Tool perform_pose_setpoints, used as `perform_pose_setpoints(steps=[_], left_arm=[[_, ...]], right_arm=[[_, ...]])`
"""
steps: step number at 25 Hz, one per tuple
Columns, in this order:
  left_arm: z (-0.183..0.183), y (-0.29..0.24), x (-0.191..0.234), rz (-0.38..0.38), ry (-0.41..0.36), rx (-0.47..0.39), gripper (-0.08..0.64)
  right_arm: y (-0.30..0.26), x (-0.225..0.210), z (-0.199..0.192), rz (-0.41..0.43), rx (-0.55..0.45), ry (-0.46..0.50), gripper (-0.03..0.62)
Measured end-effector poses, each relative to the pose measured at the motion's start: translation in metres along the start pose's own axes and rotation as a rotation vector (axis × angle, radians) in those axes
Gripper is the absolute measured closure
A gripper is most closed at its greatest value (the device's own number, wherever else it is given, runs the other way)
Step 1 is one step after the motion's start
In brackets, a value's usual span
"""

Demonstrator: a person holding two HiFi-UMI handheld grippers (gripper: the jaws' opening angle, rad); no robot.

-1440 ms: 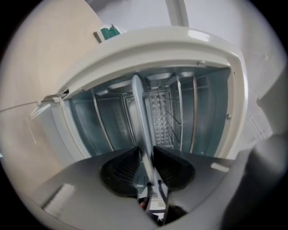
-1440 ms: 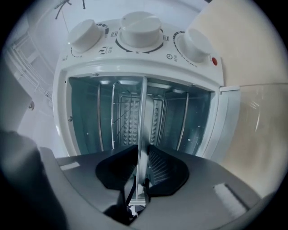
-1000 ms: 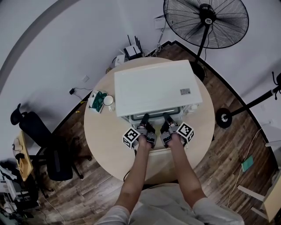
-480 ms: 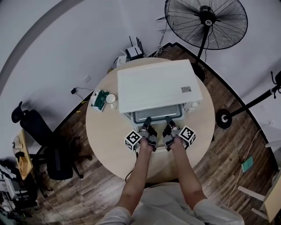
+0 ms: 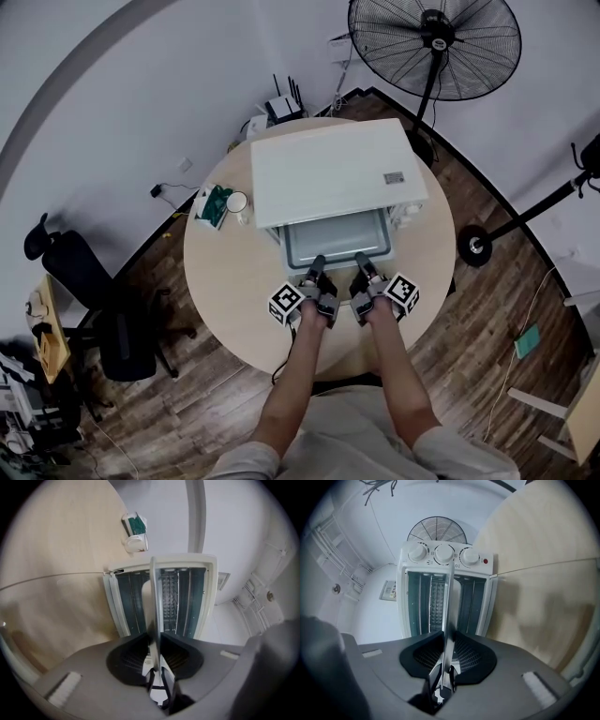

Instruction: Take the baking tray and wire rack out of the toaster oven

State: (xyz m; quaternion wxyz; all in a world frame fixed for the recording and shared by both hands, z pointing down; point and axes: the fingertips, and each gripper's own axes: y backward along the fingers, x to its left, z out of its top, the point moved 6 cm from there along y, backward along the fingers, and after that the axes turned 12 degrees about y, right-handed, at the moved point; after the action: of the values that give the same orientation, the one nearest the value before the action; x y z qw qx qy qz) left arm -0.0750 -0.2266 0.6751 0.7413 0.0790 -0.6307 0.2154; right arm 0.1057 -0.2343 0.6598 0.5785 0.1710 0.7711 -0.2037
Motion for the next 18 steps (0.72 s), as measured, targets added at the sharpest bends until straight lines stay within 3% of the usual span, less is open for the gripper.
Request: perform_pose_setpoints(steps=[18], left_arm=[[-0.027, 0.065, 0.016, -0.006, -0.002, 0.055, 0.423]], right_arm=[[0.068, 0.0, -0.04, -0.012, -0.002, 0.01, 0.518]])
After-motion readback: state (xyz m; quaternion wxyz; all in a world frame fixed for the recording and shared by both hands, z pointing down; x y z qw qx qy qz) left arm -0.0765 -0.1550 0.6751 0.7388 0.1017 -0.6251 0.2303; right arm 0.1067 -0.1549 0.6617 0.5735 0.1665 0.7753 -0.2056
